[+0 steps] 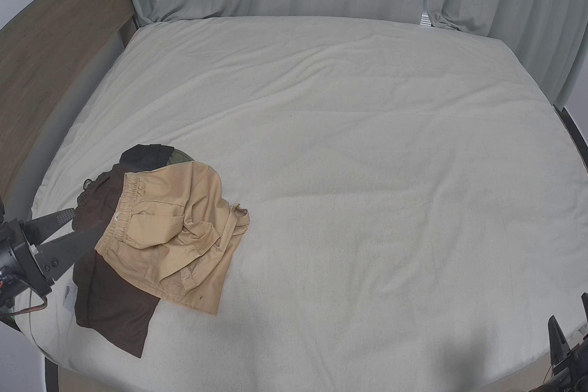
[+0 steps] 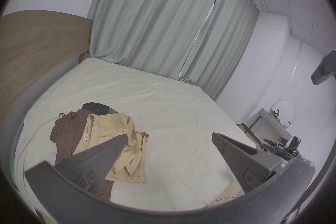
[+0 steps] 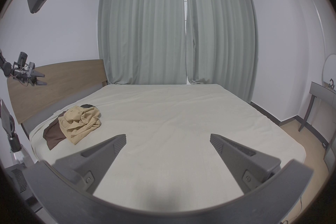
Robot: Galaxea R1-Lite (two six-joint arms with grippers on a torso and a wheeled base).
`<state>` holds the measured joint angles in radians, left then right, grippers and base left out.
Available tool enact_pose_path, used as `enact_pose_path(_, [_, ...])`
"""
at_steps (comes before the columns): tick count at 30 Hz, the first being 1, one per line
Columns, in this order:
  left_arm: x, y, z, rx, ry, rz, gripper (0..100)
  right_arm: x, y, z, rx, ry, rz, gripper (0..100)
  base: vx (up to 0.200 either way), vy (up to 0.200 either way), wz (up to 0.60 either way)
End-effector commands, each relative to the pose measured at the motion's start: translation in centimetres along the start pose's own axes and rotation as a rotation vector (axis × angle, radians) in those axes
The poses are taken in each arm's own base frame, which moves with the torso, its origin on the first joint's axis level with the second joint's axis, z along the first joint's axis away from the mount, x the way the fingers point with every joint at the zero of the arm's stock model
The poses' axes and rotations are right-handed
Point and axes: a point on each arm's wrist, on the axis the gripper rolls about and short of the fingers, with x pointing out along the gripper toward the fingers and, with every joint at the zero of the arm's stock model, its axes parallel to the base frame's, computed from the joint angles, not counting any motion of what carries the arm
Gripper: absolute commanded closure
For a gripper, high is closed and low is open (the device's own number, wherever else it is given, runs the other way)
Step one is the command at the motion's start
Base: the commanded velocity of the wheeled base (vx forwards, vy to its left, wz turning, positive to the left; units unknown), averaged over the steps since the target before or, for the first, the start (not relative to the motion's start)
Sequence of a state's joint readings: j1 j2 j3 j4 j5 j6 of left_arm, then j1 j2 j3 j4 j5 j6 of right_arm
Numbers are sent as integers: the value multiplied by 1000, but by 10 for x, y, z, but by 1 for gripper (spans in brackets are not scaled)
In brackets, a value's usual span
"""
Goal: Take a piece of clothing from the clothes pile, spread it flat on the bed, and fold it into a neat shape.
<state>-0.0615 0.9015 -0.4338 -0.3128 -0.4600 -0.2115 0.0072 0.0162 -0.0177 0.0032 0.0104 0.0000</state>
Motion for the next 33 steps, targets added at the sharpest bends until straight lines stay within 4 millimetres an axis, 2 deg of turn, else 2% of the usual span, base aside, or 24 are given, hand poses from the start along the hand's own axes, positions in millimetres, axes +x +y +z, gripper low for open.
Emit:
enact_pose_path(1, [21, 22, 0, -39, 43, 8, 0, 0, 0, -5, -2, 1, 1, 0, 0, 0, 0])
enact_pose_path(12, [39, 48, 1, -109, 103, -9, 0, 0, 0, -5, -3, 1, 2, 0, 0, 0, 0])
enact_pose_path(20, [44, 72, 15, -142, 91, -35, 0, 0, 0, -5, -3, 1, 2, 0, 0, 0, 0])
enact_pose_path(28, [49, 91, 20, -173, 97, -34, 0, 0, 0, -5, -3, 1, 1, 0, 0, 0, 0])
enact_pose_path(33, [58, 113, 21, -206, 114, -27, 0, 0, 0, -5, -2, 1, 2, 0, 0, 0, 0])
